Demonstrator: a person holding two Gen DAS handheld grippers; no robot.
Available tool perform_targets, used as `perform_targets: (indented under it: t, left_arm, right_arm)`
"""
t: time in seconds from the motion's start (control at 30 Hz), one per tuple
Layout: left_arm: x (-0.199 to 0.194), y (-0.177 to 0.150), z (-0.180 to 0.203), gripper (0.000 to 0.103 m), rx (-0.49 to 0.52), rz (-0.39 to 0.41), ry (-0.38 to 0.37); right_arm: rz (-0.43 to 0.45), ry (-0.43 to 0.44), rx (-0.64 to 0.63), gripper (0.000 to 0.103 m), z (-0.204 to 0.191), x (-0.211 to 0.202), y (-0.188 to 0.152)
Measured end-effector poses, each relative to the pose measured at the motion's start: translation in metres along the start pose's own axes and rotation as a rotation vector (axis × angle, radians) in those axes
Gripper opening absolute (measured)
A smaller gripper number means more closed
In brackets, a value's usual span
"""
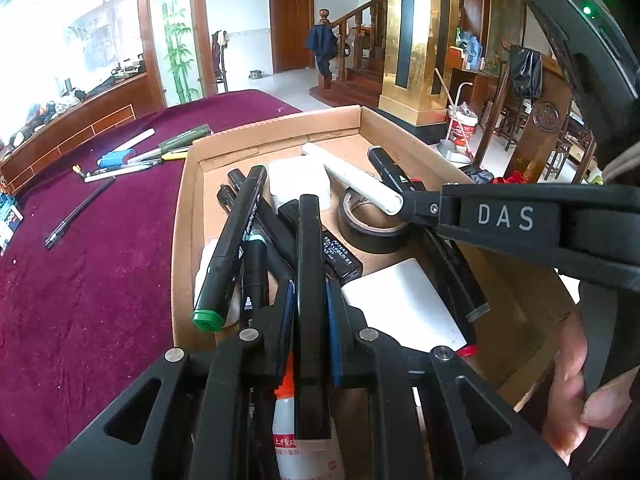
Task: Organize rigid objects
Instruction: 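Press the black markers down among the tray items with both tools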
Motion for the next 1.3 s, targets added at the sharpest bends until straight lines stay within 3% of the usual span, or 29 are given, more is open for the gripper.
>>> perform_targets:
  t: [0.83, 0.93, 1.1, 1.3]
  left_arm:
    - [-0.001, 0.0, -0.002, 0.021, -0.009, 0.006, 0.018]
    - [-0.003, 0.001, -0.002, 0.023, -0.008, 0.018, 0.022]
    - [-0.003, 0.001, -0.001, 0.023, -0.004, 0.02, 0.029]
    - [-0.002, 0.002, -0.002, 0.024, -0.007, 0.02, 0.034]
  right_arm:
    - [0.039, 0.007, 0.005, 0.021, -0.001, -0.009, 0.005]
    - [0.045, 0.011, 0.005, 0.029, -0.001, -0.011, 0.005]
    - [0.06, 0.01, 0.004, 0.033, -0.001, -0.013, 0.007]
    - [0.11, 0.0, 0.002, 0.054, 0.0, -0.021, 0.014]
Point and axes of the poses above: each gripper's, at about its wrist camera, not at the fingertips, and x roughly the way its jaws point, z to its right, y to its top, the point moved 9 cm from there along x, roughly the way its jaws point, and after that the axes turned 6 degrees about y, right-handed, at the moved point
